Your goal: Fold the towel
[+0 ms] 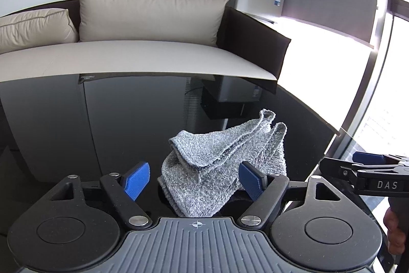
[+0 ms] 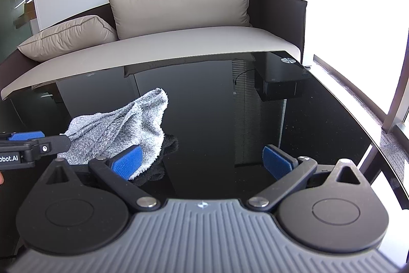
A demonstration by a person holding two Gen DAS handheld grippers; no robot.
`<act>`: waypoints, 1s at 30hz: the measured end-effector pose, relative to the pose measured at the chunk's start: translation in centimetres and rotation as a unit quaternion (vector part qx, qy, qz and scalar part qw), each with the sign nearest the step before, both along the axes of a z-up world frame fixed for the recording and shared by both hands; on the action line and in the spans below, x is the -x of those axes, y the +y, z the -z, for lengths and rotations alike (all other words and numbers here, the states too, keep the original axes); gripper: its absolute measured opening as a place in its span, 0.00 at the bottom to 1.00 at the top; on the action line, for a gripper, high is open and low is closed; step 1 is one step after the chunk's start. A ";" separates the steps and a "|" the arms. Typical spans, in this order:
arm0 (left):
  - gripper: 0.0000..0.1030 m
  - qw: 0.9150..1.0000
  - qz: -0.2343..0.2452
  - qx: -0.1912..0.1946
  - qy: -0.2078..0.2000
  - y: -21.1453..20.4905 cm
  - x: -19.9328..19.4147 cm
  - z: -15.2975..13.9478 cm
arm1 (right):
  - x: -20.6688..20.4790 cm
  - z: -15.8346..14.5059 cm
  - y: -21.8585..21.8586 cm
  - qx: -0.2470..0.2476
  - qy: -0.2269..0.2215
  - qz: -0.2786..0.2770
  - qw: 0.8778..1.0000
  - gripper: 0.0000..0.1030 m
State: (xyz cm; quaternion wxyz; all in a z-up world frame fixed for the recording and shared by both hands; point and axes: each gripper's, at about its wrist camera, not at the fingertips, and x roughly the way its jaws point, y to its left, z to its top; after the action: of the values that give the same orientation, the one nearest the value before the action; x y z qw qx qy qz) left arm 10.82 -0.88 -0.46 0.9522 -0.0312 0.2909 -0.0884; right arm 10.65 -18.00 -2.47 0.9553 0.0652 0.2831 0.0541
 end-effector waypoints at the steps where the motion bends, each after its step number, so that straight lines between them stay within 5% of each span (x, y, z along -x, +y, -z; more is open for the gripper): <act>1: 0.64 1.000 0.001 0.001 -0.001 0.0 -0.1 0.0 | 0.0 0.0 0.0 0.000 0.001 0.001 1.000 0.99; 19: 0.08 1.000 0.013 0.004 0.002 0.0 -1.1 0.0 | 0.0 0.2 0.3 0.002 0.005 -0.002 1.000 0.99; 30: 0.07 1.000 0.020 0.001 0.001 0.1 -1.0 -0.4 | 0.0 0.2 0.4 0.003 0.005 -0.003 1.000 0.99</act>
State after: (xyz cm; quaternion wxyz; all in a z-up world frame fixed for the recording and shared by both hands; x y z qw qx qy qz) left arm 11.79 -0.75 -0.06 0.9499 -0.0268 0.2923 -0.1074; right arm 10.61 -17.62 -2.68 0.9538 0.0622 0.2886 0.0558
